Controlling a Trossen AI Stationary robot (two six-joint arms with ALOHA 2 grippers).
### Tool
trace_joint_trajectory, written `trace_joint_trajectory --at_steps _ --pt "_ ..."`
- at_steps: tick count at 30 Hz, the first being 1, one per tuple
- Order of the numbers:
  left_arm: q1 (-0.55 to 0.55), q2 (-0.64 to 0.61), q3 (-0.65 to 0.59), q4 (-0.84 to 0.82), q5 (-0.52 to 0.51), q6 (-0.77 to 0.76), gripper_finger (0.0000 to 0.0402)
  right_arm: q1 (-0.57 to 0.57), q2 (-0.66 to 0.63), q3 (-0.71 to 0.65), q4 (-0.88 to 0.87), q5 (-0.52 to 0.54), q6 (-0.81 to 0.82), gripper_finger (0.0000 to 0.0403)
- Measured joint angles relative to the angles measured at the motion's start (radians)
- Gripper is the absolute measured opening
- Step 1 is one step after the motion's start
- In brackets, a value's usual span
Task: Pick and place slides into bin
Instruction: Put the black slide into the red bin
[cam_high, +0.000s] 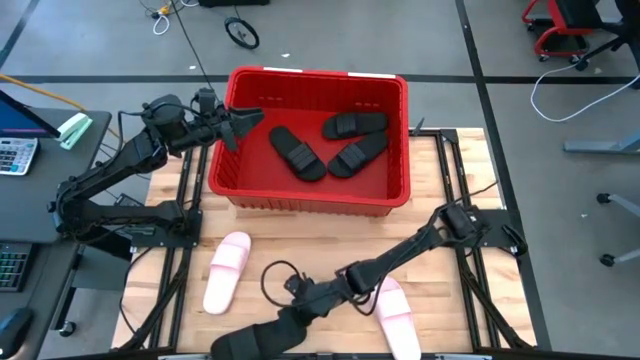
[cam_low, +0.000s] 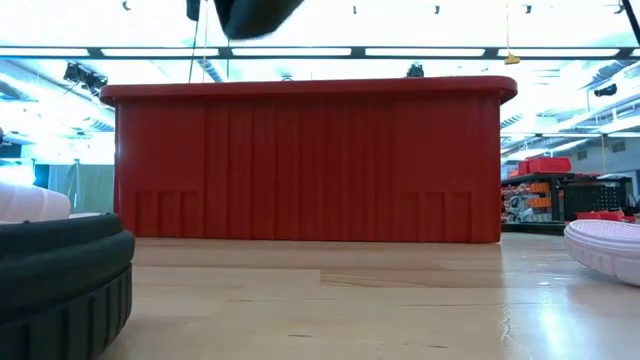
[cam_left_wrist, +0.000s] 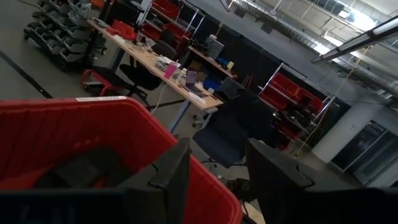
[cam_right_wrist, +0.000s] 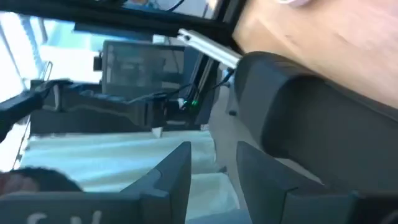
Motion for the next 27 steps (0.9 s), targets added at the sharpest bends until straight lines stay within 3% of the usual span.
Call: trace_joint_trajectory --at_steps 5,9,21,24,27 --pt "0.0 0.0 0.0 -0.027 0.007 -0.001 0.0162 0.032 0.042 0.0 -0.012 0.041 0.021 0.0134" --pt "0.0 0.0 0.0 -0.046 0.027 0.007 0.0162 0.037 0.027 0.0 -0.14 0.04 0.081 0.0134" --pt "0.0 0.0 0.0 -0.117 0.031 0.009 0.0162 0.121 -0.318 0.002 -0.674 0.03 0.206 0.0134" --pt "0.0 0.0 0.0 -0.122 0.031 0.009 0.0162 0.176 -0.396 0.002 -0.85 0.029 0.315 0.0134" --pt "0.0 0.0 0.0 -0.128 0.032 0.009 0.0162 0.243 -0.434 0.002 -0.986 0.071 0.527 0.0134"
